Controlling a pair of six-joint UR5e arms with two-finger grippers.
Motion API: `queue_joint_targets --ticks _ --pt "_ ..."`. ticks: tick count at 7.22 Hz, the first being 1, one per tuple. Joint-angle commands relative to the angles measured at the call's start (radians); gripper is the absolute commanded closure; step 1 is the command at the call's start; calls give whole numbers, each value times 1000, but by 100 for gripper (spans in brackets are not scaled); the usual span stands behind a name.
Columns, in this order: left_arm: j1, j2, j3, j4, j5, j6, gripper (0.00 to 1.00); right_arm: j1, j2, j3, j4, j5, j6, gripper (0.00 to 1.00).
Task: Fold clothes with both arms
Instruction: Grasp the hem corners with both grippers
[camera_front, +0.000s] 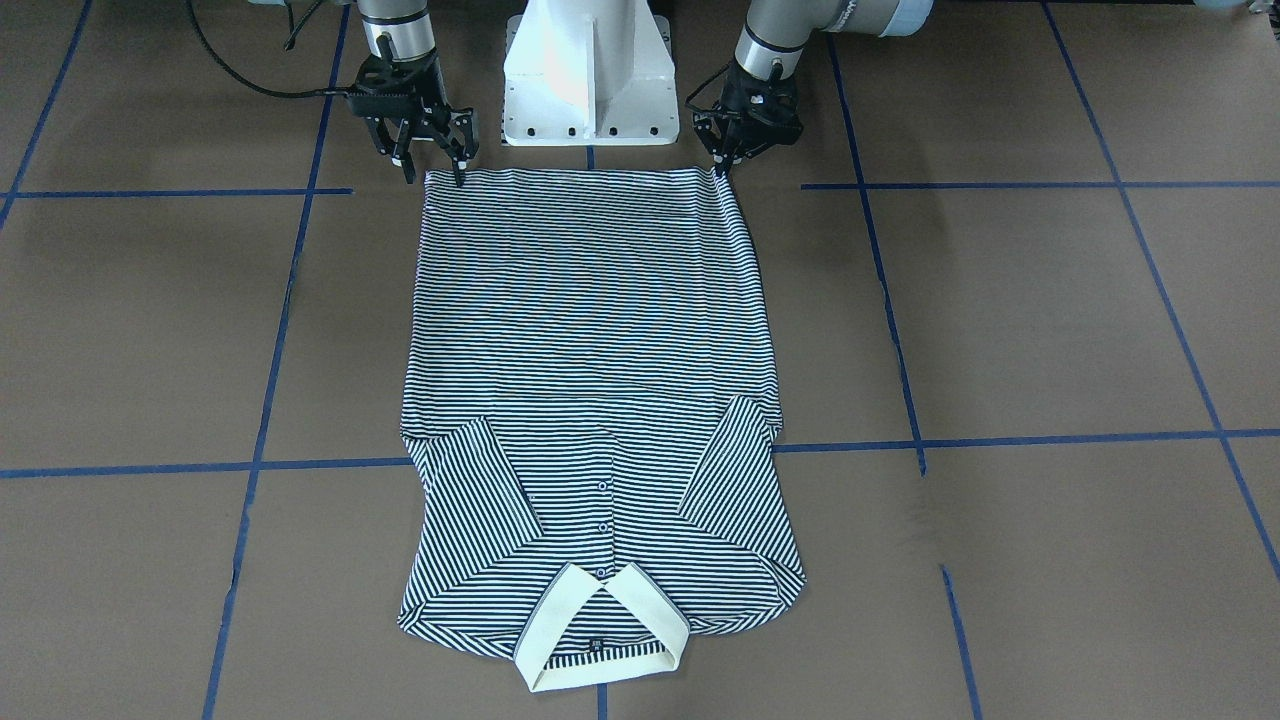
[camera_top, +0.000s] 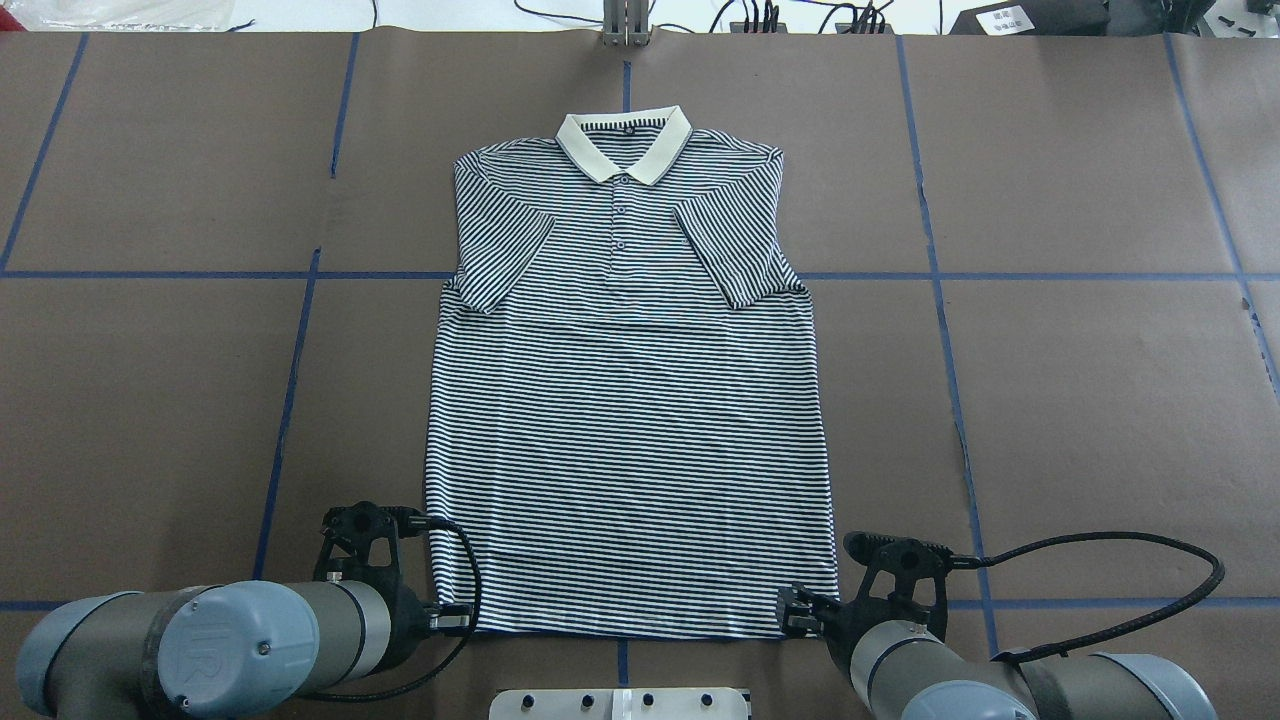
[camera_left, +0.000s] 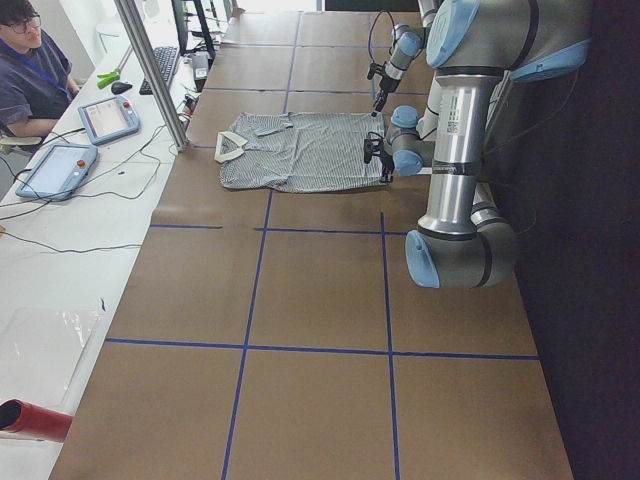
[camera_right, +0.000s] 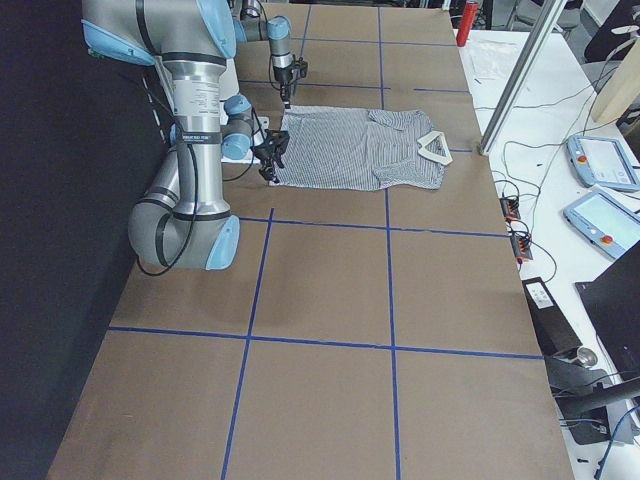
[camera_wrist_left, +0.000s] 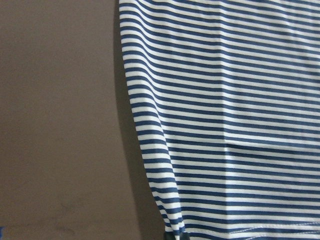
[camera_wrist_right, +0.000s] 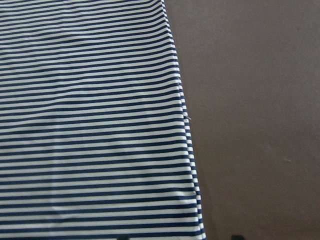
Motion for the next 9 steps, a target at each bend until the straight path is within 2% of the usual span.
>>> queue_joint_targets --ticks 1,6,7,9 --pt "0 -1 1 0 -1 0 100 -21 -24 -2 -1 -9 21 27" --pt "0 -1 0 0 -1 0 100 -48 -24 -19 -1 -28 52 31" --pt "0 -1 0 0 0 0 100 -50 -22 -25 -1 -30 54 36" --pt "0 1 -2 0 0 -2 100 -62 -19 -25 -1 -28 100 96"
